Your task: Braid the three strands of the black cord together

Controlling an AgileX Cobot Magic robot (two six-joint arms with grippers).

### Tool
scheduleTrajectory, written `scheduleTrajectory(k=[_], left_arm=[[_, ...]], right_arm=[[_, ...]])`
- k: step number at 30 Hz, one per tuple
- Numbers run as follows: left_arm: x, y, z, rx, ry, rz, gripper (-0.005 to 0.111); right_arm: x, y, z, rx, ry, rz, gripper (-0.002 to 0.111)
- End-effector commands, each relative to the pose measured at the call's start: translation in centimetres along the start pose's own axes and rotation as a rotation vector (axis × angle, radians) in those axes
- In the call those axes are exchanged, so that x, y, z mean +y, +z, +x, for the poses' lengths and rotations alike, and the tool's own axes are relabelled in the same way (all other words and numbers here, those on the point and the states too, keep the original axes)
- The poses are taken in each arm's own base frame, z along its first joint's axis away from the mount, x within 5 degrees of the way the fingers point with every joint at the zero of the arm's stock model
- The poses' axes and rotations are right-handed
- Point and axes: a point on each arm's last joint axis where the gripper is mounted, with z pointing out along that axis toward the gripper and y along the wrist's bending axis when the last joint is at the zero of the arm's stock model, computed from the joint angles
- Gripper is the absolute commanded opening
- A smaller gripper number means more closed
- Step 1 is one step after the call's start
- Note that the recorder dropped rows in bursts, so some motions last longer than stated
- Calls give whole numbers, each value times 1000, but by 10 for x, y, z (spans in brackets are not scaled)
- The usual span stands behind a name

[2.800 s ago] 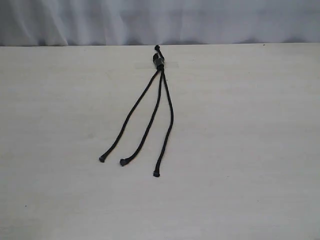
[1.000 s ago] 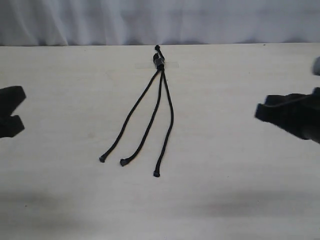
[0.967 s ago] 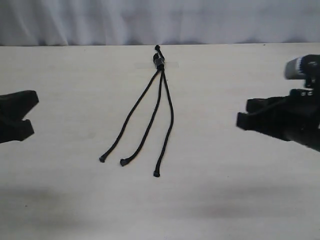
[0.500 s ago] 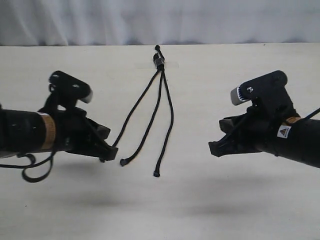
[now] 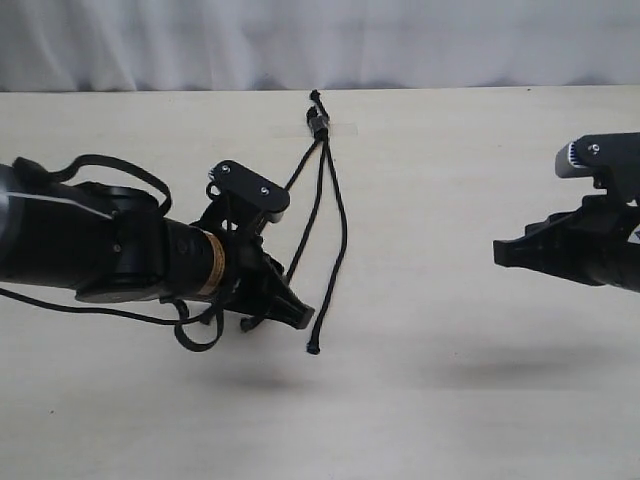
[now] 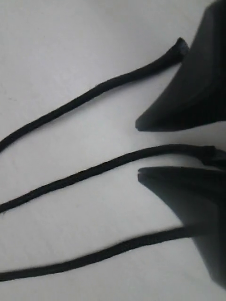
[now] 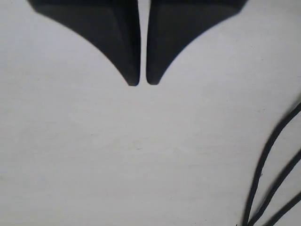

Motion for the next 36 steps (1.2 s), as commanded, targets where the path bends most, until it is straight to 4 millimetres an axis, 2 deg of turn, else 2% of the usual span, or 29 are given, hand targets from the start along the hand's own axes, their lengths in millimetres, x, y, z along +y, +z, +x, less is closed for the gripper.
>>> scheduleTrajectory(k=[1,13,16,19,23,27,31,33,36], left_arm=[[-2,14,3,23,-21,14,40],[0,32,17,97,-2,-6,39],[1,33,19,115,-1,-21,25],[0,33,19,109,-1,-14,3],[2,25,11,94,2,-42,0],[18,-2,-6,107,41,-205,0],[46,-33,-24,44,37,-312,0],[62,-40,-27,21,-3,-337,0],[89,-40,-24,21,-77,-361,0]], right_arm=[[0,0,-1,0,-3,1,4],[0,0,-2,-6,-3,1,4],[0,0,-2,-8,-3,2,4],[0,0,-2,-10,-3,2,4],[0,0,-2,-10,-3,2,4],[0,0,-2,-10,-3,2,4],[0,0,-2,-10,-3,2,4],[0,0,-2,-10,-3,2,4],[0,0,-2,-10,-3,2,4]])
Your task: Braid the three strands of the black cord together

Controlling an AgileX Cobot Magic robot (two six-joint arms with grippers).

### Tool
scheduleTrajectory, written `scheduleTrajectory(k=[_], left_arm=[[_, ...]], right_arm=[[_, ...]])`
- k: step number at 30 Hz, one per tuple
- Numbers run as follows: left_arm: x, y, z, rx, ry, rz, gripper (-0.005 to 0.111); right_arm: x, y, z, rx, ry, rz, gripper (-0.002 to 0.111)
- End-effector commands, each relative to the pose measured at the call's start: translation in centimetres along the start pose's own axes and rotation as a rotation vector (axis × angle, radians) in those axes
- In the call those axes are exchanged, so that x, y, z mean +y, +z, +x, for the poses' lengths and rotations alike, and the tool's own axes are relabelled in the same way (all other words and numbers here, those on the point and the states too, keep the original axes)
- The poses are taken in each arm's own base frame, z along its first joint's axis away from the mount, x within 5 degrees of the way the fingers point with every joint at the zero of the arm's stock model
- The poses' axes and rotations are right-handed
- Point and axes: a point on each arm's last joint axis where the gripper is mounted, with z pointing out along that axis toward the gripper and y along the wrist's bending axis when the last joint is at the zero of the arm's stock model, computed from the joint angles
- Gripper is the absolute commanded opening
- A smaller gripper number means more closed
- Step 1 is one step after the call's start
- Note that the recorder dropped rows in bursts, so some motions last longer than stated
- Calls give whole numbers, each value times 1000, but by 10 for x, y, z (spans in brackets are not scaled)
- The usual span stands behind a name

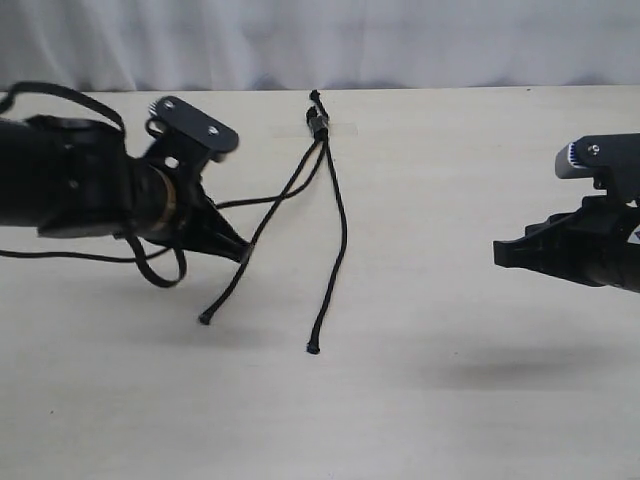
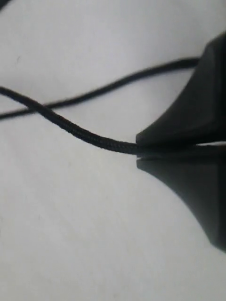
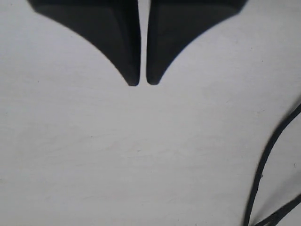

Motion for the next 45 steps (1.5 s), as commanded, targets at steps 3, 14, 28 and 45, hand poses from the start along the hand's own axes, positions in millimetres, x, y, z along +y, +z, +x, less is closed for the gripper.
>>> scheduleTrajectory(k=[3,14,28,45], left_arm=[[45,20,10,18,-116,-25,0],[54,74,39,104,-239,62,0],[53,76,42,125,-263,54,10],[71,16,13,-2,-335,-21,39]], right_arm=[[-1,1,-2,-11,-3,3,4],[-1,7,0,-1,-3,8,4],[-1,7,-3,-23,-3,11,5],[66,-2,-43,49,-86,-203,36]])
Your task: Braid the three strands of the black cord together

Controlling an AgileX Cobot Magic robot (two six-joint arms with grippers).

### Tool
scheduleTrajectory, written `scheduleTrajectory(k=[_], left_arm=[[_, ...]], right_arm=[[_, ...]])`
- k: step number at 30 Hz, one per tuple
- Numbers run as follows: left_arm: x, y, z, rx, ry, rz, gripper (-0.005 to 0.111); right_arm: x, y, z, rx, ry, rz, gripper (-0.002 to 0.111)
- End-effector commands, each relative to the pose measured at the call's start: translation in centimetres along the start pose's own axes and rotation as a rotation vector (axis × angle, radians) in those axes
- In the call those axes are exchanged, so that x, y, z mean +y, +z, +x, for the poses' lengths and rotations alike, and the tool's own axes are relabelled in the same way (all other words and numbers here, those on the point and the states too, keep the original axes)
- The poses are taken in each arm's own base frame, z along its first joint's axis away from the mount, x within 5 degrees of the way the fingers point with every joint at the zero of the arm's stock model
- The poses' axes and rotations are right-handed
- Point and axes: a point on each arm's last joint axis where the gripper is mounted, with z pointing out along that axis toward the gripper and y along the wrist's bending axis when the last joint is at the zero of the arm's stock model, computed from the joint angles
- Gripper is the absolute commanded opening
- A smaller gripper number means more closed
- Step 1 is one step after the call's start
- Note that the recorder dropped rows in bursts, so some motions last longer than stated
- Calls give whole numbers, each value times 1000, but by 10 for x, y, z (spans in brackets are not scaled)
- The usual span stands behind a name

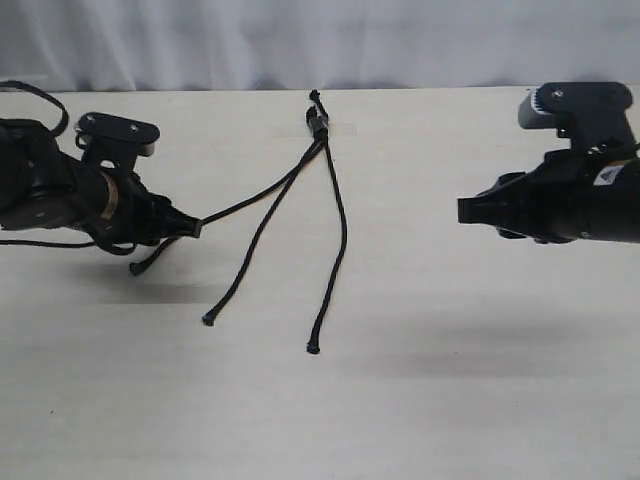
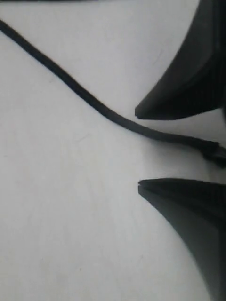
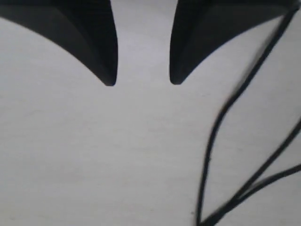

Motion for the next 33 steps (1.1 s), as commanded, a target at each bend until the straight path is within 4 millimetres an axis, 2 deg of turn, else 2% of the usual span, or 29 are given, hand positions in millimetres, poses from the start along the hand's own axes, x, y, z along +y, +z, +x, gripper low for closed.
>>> scheduleTrajectory(k=[1,2,3,4,6,7,8,9,11,14,17,23,30,33], left_arm=[[7,-49,-17,-107,-38,-33,39],[8,-58,-18,-130,-41,-31,39],[10,-76,-21,-174,-47,-33,39],[12,-84,-22,-191,-48,-42,39],[18,-109,-24,-228,-62,-79,39],[23,-124,-24,-244,-63,-110,39],[24,-129,-24,-249,-66,-122,39],[26,-134,-23,-252,-74,-133,39],[27,-135,-23,-251,-78,-137,39],[23,-132,-20,-267,-64,-101,39],[19,-129,-18,-296,-50,-47,39],[18,-129,-17,-298,-47,-42,39],[18,-128,-17,-295,-47,-43,39],[18,-128,-17,-295,-47,-43,39]], right_arm=[[54,4,0,19,-128,-141,36],[63,5,0,23,-149,-162,36],[83,11,1,38,-195,-206,36],[91,14,1,45,-212,-222,36],[122,27,1,84,-271,-275,36],[142,41,2,132,-309,-302,36],[150,49,5,163,-325,-310,36],[170,63,9,229,-362,-331,36],[194,83,12,291,-400,-352,36],[217,111,7,367,-400,-359,36],[230,132,2,446,-401,-338,36],[234,153,-4,532,-388,-209,54],[239,177,1,551,-371,-183,54],[235,183,7,582,-414,-145,53]])
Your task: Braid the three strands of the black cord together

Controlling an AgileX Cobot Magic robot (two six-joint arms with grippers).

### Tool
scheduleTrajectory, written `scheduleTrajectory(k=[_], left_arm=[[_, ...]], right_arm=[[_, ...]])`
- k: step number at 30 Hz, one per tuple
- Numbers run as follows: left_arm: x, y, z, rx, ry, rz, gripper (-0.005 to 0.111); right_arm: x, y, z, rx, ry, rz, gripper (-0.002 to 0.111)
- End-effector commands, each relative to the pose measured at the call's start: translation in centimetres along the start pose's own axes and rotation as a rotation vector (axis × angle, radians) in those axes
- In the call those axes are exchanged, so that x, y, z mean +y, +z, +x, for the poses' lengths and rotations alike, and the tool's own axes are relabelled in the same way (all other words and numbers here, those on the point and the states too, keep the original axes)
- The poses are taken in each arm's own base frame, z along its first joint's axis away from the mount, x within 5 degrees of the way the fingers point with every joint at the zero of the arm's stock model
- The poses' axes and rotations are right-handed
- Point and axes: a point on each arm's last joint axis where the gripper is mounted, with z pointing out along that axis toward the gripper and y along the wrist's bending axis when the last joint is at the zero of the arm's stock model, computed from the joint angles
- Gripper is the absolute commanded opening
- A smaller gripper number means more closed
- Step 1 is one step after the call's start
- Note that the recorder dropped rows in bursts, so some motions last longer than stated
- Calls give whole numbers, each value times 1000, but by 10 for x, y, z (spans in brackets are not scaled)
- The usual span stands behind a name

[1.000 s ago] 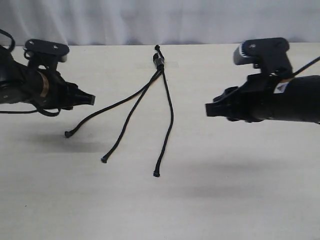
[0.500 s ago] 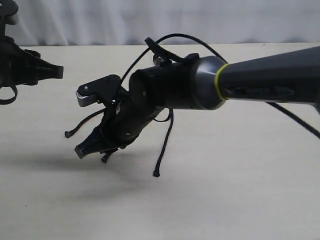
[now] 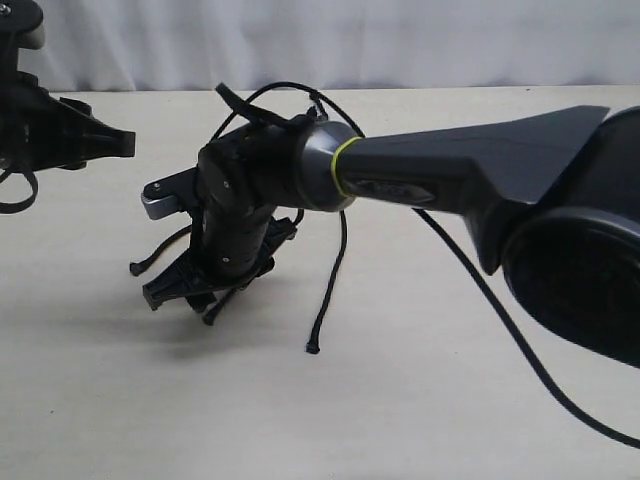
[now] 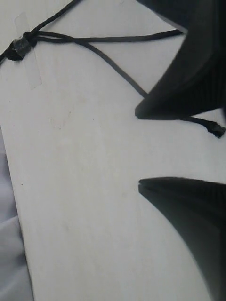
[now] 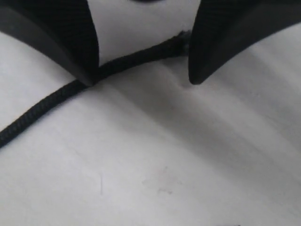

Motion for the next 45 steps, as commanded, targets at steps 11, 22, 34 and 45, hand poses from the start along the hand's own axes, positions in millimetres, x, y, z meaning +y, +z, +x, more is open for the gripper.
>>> scheduleTrajectory(k=[11,22,34,45], left_arm=[[-2,-1,1,-11,0,22,39],[-2,-1,1,-12,0,23,39],[-2,-1,1,-12,0,23,39],[-3,-1,1,-14,-3,26,39]], right_arm=[[-10,3,13,166,-122,114,4],[-54,-110,-6,13,-79,170,4],[-168,-157,27,-22,158,297,4],[-231,-100,86,-63,363,300,4]])
